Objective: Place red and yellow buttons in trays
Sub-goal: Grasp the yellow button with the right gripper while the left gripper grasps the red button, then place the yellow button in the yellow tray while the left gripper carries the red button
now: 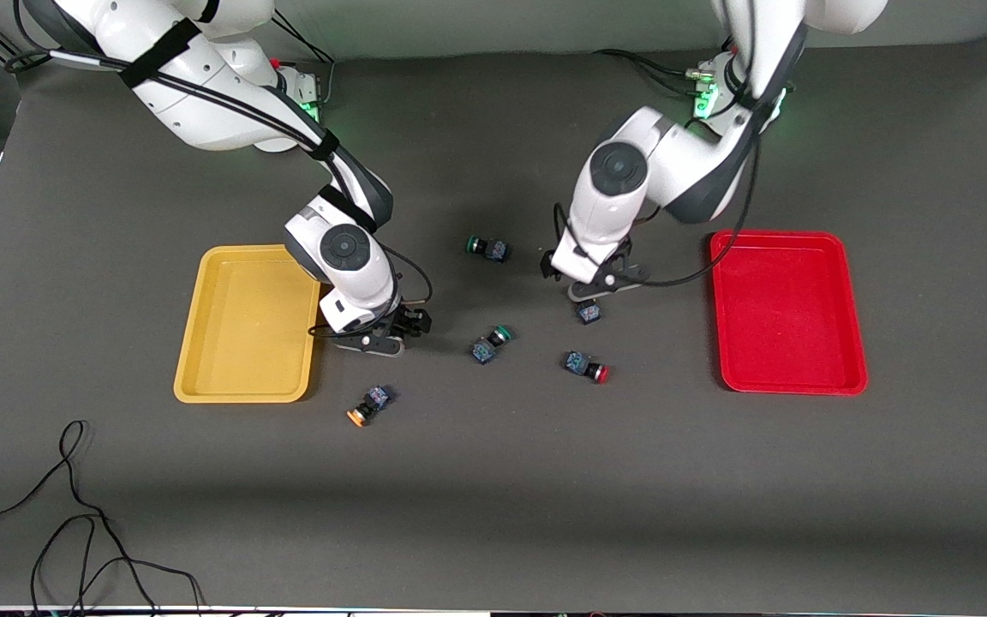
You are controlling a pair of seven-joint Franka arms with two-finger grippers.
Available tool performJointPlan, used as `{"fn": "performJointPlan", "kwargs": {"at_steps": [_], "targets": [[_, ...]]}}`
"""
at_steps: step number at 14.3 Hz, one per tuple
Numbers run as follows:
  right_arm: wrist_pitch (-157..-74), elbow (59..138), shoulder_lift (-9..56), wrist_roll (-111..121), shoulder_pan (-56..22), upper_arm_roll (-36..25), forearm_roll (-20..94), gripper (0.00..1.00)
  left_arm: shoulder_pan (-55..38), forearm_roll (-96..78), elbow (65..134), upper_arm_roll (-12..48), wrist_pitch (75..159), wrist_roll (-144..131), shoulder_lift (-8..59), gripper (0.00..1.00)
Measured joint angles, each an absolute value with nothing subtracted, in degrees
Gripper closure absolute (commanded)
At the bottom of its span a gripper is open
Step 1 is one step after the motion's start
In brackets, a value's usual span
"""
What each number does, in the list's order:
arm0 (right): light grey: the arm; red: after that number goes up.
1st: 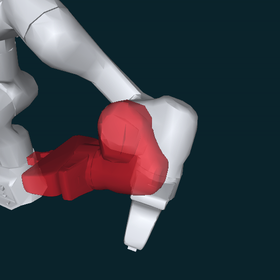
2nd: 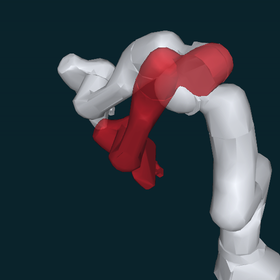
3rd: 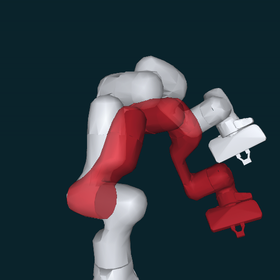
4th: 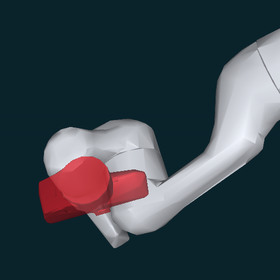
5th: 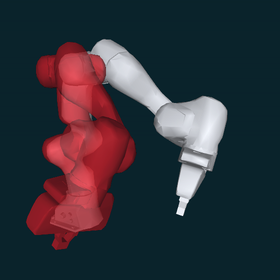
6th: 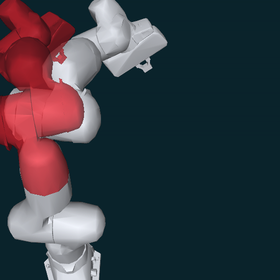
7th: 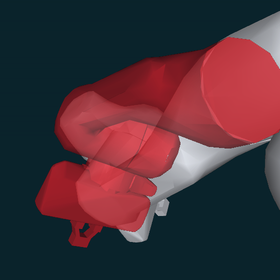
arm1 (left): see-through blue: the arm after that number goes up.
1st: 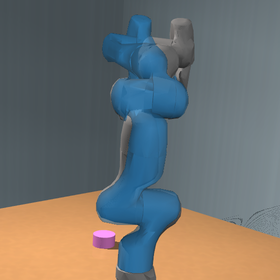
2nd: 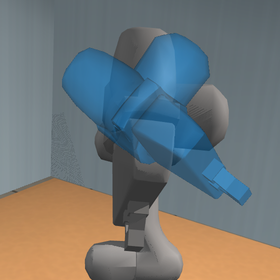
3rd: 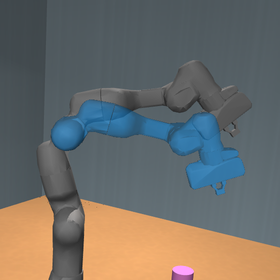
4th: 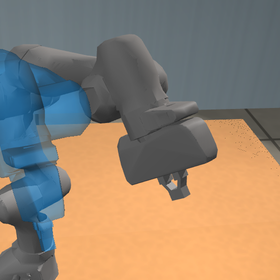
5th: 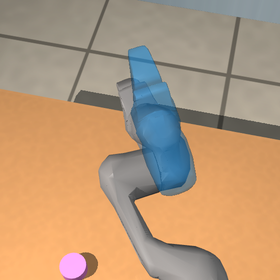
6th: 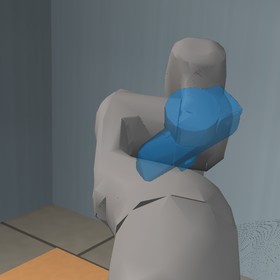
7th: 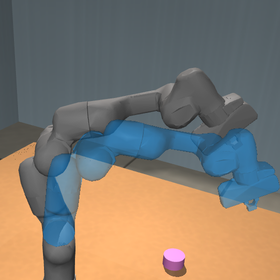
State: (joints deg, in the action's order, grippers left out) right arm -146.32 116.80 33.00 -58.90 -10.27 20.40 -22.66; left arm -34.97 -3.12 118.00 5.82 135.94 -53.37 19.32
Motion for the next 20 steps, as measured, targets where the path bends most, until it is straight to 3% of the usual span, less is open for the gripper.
{"fn": "performJointPlan", "kwargs": {"at_steps": [2, 7, 9, 11, 13, 15, 18, 20], "targets": [[-146.32, 116.71, 33.03, -58.93, -10.27, 20.41, -22.66, 0.91, -35.07, -2.29, 117.92, 5.76, 139.66, -53.41, 23.45, 0.0], [-144.55, 115.88, 31.63, -59.08, -9.68, 20.4, -22.67, 0.94, -35.06, -0.49, 117.81, 5.2, 143.16, -53.41, 26.89, 0.03], [-140.16, 115.59, 28.75, -58.42, -8.6, 20.36, -22.66, 0.94, -35.06, -0.04, 117.79, 4.94, 143.89, -53.41, 27.54, 0.17], [-133.93, 115.54, 24.56, -52.53, -6.67, 19.92, -19.7, 0.94, -35.06, 0.9, 117.78, 4.81, 144.18, -53.41, 28.13, 0.37], [-129.1, 116.22, 19.4, -39.67, -5.51, 15.74, -11.98, 0.94, -35.05, 1.46, 117.69, 4.76, 144.53, -53.41, 28.66, 0.68], [-127.75, 119.49, 14.43, -29.05, -4.75, 10.37, -8.91, 0.93, -34.97, 1.52, 117.64, 4.66, 144.57, -53.41, 28.78, 0.81], [-130.45, 126.69, 10.35, -19.95, -4.51, 3.32, -8.47, 0.88, -34.88, 1.56, 117.19, 4.55, 144.53, -53.4, 28.79, 0.86], [-135.73, 130.72, 10.39, -18.68, -4.51, 1.71, -8.45, 0.59, -34.6, 1.56, 116.26, 4.49, 144.32, -53.4, 28.72, 0.86]]}}
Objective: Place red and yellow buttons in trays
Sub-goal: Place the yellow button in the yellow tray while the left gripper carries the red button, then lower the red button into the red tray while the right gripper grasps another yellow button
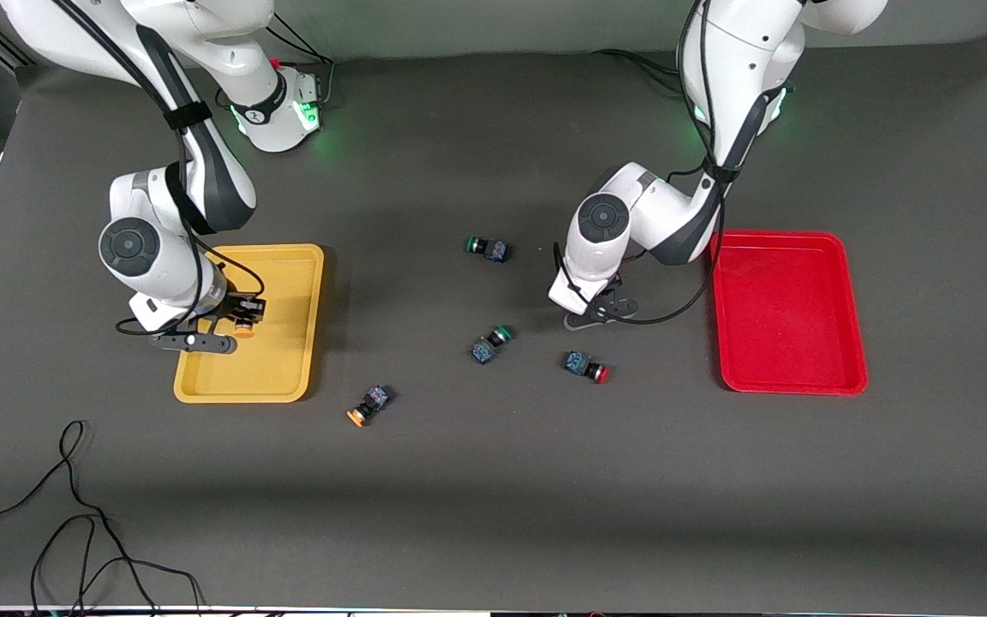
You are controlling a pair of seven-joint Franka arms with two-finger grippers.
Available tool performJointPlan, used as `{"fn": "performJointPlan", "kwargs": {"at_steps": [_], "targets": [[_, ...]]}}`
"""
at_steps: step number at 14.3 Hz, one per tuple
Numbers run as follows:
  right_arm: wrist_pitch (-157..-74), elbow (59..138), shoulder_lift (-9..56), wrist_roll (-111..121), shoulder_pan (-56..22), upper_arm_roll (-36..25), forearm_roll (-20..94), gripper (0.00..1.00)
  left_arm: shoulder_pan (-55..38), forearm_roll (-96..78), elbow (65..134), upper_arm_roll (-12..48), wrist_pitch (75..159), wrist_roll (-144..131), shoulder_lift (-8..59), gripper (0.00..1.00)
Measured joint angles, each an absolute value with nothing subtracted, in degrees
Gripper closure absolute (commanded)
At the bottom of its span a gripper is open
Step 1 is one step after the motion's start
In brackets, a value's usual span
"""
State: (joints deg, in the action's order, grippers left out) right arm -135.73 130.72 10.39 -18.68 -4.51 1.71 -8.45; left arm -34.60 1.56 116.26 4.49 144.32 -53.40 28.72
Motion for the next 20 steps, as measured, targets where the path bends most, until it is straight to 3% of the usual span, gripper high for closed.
{"fn": "performJointPlan", "kwargs": {"at_steps": [1, 4, 8, 13, 16, 20], "targets": [[-137.45, 132.04, 10.69, -18.68, -4.54, 1.67, -8.45, 0.01, -34.36, 1.56, 115.55, 4.46, 143.56, -53.4, 28.63, 0.86], [-138.4, 132.9, 10.99, -18.71, -4.66, 1.63, -8.06, 0.0, -33.61, 1.54, 111.56, 4.42, 136.97, -53.4, 26.97, 0.86], [-138.48, 130.9, 10.39, -20.71, -4.87, 2.05, -7.74, 0.0, -30.23, 0.17, 106.49, 4.32, 123.09, -48.36, 19.01, 0.88], [-135.32, 119.32, 13.59, -32.14, -5.46, 9.61, -7.47, 0.0, -11.96, -2.61, 110.12, 3.68, 111.2, -21.4, 10.45, 0.88], [-135.0, 108.16, 22.74, -41.35, -5.7, 14.02, -7.37, 0.0, -3.42, -2.56, 114.88, 3.43, 112.37, -9.39, 9.21, 0.88], [-135.03, 96.42, 36.04, -47.3, -6.07, 15.36, -7.38, 0.0, -1.87, -2.01, 127.04, 3.76, 130.51, -6.0, 11.69, 0.87]]}}
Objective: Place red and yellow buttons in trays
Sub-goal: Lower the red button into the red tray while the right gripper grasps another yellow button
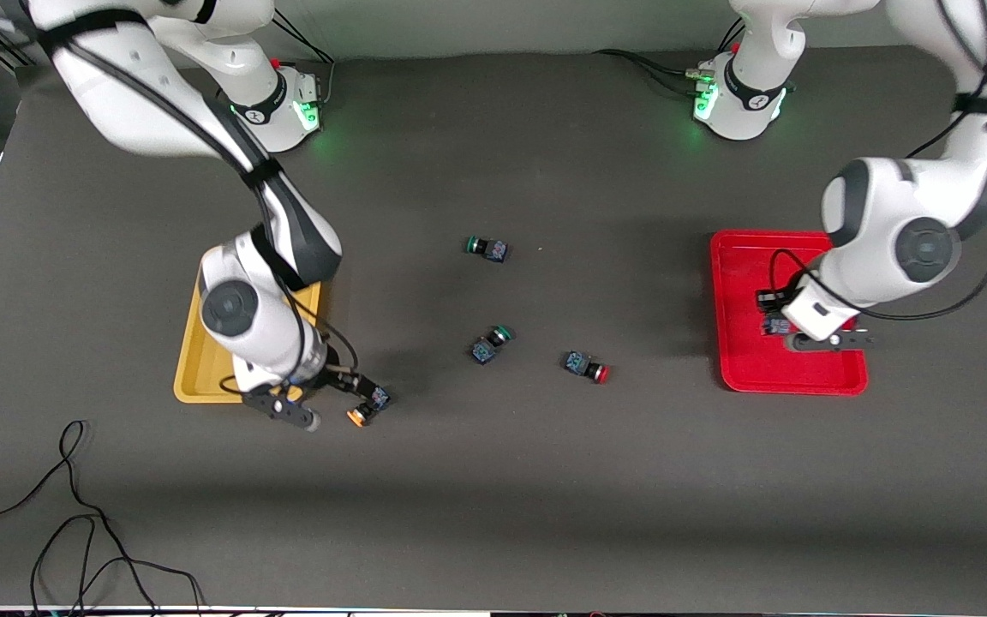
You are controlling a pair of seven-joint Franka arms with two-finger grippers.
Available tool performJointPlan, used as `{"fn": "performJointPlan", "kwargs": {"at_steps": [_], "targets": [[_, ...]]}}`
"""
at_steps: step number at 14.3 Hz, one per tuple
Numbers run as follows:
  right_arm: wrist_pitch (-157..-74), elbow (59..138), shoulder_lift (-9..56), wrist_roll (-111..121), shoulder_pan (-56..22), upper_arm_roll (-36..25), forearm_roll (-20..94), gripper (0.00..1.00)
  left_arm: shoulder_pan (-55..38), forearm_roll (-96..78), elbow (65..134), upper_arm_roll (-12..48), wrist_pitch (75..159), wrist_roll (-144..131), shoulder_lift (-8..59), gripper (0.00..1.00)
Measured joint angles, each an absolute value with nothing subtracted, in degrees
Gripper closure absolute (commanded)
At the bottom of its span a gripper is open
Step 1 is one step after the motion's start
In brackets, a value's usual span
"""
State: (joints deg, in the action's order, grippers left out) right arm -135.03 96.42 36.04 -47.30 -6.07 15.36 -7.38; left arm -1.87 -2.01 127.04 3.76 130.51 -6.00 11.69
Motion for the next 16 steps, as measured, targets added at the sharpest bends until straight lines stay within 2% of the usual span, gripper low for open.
{"fn": "performJointPlan", "kwargs": {"at_steps": [2, 3, 4, 5, 7, 8, 9, 10, 13, 16], "targets": [[-135.79, 92.75, 41.55, -49.47, -6.08, 15.34, -7.69, 0.0, -1.89, -0.41, 130.32, 4.22, 136.68, -5.99, 14.49, 0.83], [-136.72, 91.73, 43.73, -50.61, -6.16, 15.35, -7.89, 0.06, -1.9, 0.23, 130.79, 4.33, 138.77, -5.99, 16.15, 0.71], [-137.51, 91.2, 45.24, -51.54, -6.28, 15.37, -7.99, 0.25, -1.89, 0.82, 130.79, 4.33, 140.46, -5.99, 17.57, 0.41], [-138.01, 90.89, 46.24, -52.15, -6.42, 15.37, -8.02, 0.44, -1.88, 1.26, 130.71, 4.32, 141.33, -5.94, 18.56, 0.0], [-138.38, 90.56, 47.02, -52.56, -6.66, 15.38, -8.02, 0.76, -1.87, 1.65, 130.47, 4.31, 141.33, -5.46, 18.94, 0.0], [-138.38, 90.55, 47.02, -52.65, -6.71, 15.38, -8.02, 0.88, -1.87, 1.69, 129.96, 4.3, 140.54, -5.33, 18.69, 0.0], [-138.38, 90.52, 47.02, -52.67, -6.72, 15.38, -8.02, 0.95, -1.84, 1.71, 128.87, 4.29, 138.39, -5.22, 18.15, 0.0], [-138.38, 90.44, 47.01, -52.67, -6.72, 15.38, -8.02, 0.98, -1.8, 1.71, 127.24, 4.28, 135.16, -5.16, 17.3, 0.0], [-135.29, 89.16, 45.9, -52.67, -6.72, 15.41, -8.23, 0.98, -1.82, 0.39, 120.92, 4.52, 124.92, -5.93, 13.36, 0.0], [-125.82, 89.73, 38.78, -48.27, -6.1, 14.78, -8.31, 0.96, -3.62, -2.93, 116.42, 6.18, 121.59, -13.62, 11.34, 0.0]]}}
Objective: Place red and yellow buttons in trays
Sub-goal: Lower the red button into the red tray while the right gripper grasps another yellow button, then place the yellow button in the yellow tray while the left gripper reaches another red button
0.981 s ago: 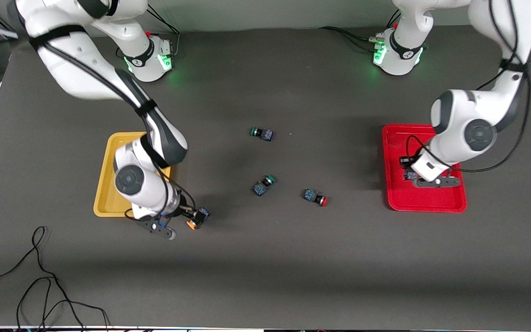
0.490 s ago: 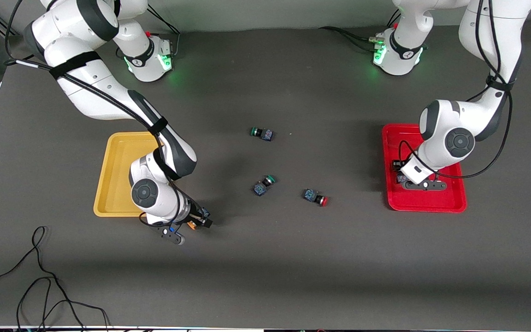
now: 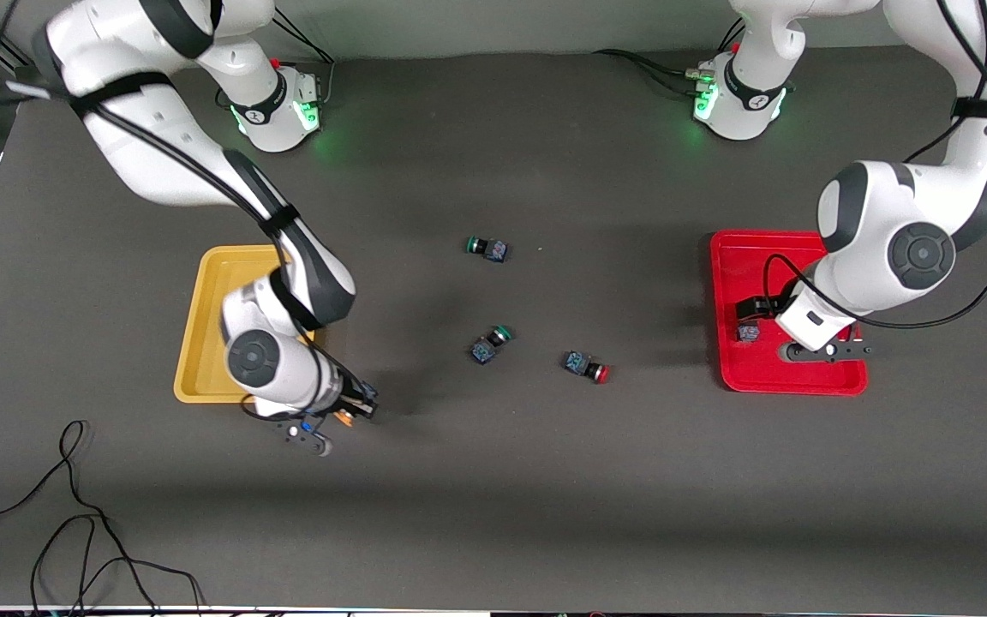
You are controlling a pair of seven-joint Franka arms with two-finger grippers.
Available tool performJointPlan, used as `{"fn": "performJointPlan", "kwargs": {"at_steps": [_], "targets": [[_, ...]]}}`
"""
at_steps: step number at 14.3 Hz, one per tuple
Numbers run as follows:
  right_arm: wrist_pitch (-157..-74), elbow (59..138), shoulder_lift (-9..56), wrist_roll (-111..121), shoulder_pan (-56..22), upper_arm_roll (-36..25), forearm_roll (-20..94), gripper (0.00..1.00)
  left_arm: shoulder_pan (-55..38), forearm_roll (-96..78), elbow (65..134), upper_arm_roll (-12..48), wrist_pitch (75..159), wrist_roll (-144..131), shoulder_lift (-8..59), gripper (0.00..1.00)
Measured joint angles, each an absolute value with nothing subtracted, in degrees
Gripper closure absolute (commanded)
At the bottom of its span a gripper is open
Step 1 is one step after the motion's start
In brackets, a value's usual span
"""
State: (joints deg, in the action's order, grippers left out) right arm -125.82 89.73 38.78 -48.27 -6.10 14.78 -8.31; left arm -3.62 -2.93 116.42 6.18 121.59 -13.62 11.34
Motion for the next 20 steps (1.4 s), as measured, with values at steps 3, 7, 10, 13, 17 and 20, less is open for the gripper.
{"fn": "performJointPlan", "kwargs": {"at_steps": [3, 7, 10, 13, 17, 20], "targets": [[-122.53, 98.15, 28.27, -35.97, -4.7, 9.74, -5.51, 0.94, -10.32, -3.41, 112.72, 7.62, 122.0, -26.11, 12.39, 0.0], [-123.39, 111.62, 19.89, -17.3, -3.93, 1.4, -1.93, 0.9, -19.77, -3.52, 103.33, 7.92, 122.95, -47.42, 19.95, 0.0], [-129.7, 118.66, 19.09, -10.17, -3.8, -1.69, -1.82, 0.21, -23.45, -3.38, 98.48, 7.91, 126.1, -64.66, 26.83, 0.0], [-133.37, 121.62, 19.2, -8.91, -3.82, -2.84, -1.82, 0.0, -24.19, -3.26, 97.68, 7.86, 129.89, -74.33, 31.73, 0.0], [-132.06, 120.29, 16.45, -8.91, -3.94, -2.93, -1.82, 0.0, -24.62, -2.92, 97.55, 7.72, 135.86, -78.55, 38.06, 0.0], [-128.18, 117.33, 11.31, -8.91, -4.12, -2.93, -1.82, 0.0, -24.62, -2.85, 97.12, 7.54, 137.62, -78.8, 40.1, 0.11]]}}
